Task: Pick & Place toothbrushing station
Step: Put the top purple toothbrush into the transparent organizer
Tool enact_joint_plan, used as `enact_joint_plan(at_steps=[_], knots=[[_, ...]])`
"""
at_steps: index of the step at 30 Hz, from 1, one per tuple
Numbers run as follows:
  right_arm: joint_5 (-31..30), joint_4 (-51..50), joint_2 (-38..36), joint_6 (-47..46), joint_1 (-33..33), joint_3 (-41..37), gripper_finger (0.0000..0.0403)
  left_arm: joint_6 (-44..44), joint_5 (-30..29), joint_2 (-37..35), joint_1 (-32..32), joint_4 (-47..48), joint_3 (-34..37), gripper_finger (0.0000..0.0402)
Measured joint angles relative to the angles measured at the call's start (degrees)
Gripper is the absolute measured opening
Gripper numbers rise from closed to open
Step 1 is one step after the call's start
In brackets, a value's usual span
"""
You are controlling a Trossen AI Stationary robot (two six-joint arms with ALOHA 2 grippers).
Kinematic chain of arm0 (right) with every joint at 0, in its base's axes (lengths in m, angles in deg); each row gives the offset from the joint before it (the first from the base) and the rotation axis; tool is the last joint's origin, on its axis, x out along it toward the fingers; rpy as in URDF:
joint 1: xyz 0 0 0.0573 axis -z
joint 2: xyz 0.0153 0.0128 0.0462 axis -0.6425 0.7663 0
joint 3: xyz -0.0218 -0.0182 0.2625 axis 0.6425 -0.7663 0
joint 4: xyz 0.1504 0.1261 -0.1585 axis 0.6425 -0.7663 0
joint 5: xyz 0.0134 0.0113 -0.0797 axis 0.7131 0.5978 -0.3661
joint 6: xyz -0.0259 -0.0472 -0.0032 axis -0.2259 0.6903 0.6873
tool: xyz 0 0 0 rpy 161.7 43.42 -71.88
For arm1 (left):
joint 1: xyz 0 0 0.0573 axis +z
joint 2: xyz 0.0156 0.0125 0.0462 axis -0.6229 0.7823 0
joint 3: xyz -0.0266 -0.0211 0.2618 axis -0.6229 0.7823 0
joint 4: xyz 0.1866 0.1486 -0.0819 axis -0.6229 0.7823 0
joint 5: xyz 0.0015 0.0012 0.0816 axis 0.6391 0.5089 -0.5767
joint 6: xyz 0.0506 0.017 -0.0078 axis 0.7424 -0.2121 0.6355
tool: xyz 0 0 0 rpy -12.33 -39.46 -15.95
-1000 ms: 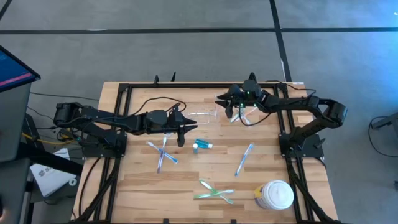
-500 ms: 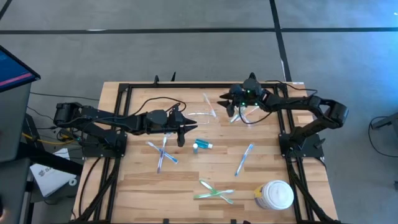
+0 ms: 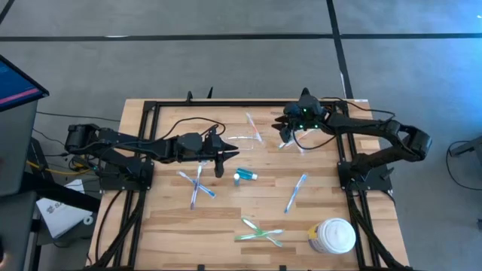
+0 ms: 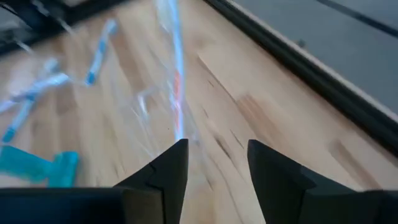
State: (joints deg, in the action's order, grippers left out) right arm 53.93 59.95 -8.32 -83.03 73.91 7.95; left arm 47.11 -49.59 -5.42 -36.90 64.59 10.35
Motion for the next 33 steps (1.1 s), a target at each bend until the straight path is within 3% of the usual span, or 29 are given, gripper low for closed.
enact_joint_plan(at_steps=[10, 19, 33], knots=[[-2.0, -14.8, -2.5, -4.2, 0.0, 0.0, 0.0141, 0.0, 0.0, 0.0, 0.0, -0.4, 0.0, 0.0078], [-8.2, -19.8, -2.4, -7.4, 0.0, 0.0, 0.0128, 0.0, 0.0, 0.0, 0.0, -0.8, 0.0, 0.0078], [-14.4, -21.5, 9.4, -8.1, 0.0, 5.4, 0.0113, 0.0, 0.0, 0.0, 0.0, -1.4, 0.0, 0.0078]])
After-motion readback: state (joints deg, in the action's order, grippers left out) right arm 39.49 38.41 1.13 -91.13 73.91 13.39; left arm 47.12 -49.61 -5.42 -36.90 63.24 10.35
